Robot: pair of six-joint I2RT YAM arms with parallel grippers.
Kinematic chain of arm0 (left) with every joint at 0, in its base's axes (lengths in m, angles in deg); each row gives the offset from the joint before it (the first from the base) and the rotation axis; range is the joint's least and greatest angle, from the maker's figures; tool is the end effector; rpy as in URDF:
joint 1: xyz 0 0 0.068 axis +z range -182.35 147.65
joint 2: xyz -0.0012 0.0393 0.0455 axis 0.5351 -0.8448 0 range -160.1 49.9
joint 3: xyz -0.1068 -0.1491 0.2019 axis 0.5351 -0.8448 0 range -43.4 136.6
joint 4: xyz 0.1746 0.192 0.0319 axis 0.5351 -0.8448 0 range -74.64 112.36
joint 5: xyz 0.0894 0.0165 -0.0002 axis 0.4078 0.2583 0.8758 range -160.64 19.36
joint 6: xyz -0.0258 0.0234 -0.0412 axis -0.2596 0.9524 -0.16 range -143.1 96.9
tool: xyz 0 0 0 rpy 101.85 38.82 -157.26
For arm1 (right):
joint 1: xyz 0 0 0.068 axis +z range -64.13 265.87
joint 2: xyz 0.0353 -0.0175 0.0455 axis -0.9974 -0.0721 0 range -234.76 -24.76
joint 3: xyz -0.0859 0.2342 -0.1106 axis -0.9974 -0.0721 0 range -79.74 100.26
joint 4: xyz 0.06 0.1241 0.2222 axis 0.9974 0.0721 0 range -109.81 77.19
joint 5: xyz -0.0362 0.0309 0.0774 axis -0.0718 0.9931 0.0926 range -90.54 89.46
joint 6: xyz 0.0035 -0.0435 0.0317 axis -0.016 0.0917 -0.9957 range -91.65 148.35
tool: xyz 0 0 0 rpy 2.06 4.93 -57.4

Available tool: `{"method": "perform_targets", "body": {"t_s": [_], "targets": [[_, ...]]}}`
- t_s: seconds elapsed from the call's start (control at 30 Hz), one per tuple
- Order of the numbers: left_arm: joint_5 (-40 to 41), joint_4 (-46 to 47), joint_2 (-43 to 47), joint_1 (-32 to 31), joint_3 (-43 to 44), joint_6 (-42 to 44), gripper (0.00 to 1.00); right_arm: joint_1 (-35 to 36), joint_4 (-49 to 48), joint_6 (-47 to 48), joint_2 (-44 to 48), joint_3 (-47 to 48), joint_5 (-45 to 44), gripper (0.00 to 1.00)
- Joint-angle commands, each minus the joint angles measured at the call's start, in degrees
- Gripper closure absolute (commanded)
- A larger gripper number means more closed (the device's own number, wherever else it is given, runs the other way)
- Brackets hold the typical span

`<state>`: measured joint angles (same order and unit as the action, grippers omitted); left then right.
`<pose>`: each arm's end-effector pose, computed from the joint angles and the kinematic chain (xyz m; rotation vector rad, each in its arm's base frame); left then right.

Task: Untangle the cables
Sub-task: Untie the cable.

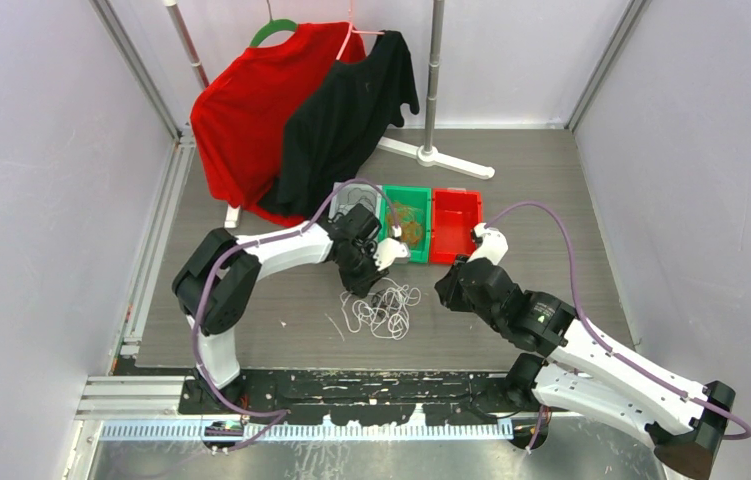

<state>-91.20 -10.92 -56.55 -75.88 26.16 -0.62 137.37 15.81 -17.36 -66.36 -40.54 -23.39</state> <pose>0.2546 -0.2592 0.1666 1.6048 2.3073 -0.5906 0.1066 0.1119 0.2727 0.1059 2.2190 0.5130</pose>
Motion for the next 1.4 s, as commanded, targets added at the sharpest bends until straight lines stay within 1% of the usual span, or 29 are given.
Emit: {"method": "perform_targets", "body": {"t_s": [0.0, 0.03, 0.07, 0.1, 0.3, 0.37, 0.4, 0.6, 0.63, 0.67, 0.77, 0.97, 1.1, 1.27, 1.37], "targets": [[0.71, -1.76, 4.65, -0.43, 1.95, 0.06, 0.87, -0.19, -1.78, -1.04, 1.06, 0.48, -1.45, 0.79], [1.42, -3.04, 5.70, -0.43, 2.54, 0.83, 0.93, -0.18, -1.78, -1.10, 1.23, 0.43, -1.41, 0.79], [2.14, -4.17, 7.08, -0.45, 3.01, 1.74, 0.96, -0.18, -1.96, -1.17, 1.32, 0.32, -1.45, 0.79], [2.93, -5.22, 9.08, -0.50, 3.44, 2.50, 0.98, -0.18, -2.26, -1.09, 1.42, 0.34, -1.47, 0.79], [5.03, -12.92, 17.17, -0.47, 7.27, 4.33, 1.00, -0.22, -5.00, -0.31, 0.01, 0.97, -1.42, 0.78], [5.02, -16.08, 19.25, -0.46, 8.82, 4.24, 1.00, -0.19, -6.47, 0.55, -0.50, 1.36, -1.31, 0.75], [4.79, -17.69, 20.13, -0.44, 9.68, 4.28, 1.00, -0.18, -7.75, 1.00, -0.68, 1.48, -0.91, 0.71], [1.82, -27.51, 23.88, -0.47, 17.44, 4.76, 1.00, -0.18, -18.95, 5.53, -3.14, 2.80, 3.93, 0.40], [1.58, -28.82, 24.19, -0.48, 19.09, 4.79, 1.00, -0.20, -20.50, 6.30, -3.73, 3.14, 4.14, 0.37], [1.24, -29.99, 24.46, -0.50, 20.58, 4.74, 1.00, -0.18, -22.38, 7.13, -4.11, 3.38, 6.36, 0.33], [0.33, -32.30, 24.86, -0.44, 24.94, 4.38, 1.00, -0.03, -27.92, 8.87, -5.22, 3.60, 8.36, 0.27], [-0.42, -36.09, 24.55, -0.46, 32.17, 4.46, 1.00, 1.17, -35.57, 12.18, -9.09, 4.49, 9.18, 0.22], [-0.42, -39.47, 23.49, -0.47, 37.36, 5.55, 1.00, 3.41, -40.31, 14.60, -11.06, 5.02, 8.72, 0.21], [-0.12, -42.40, 21.94, -0.46, 43.58, 6.28, 1.00, 5.89, -43.71, 17.43, -14.23, 6.64, 7.94, 0.20], [-0.64, -43.72, 21.47, -0.47, 46.43, 6.73, 1.00, 6.41, -43.06, 17.64, -17.09, 8.86, 5.36, 0.20]]}}
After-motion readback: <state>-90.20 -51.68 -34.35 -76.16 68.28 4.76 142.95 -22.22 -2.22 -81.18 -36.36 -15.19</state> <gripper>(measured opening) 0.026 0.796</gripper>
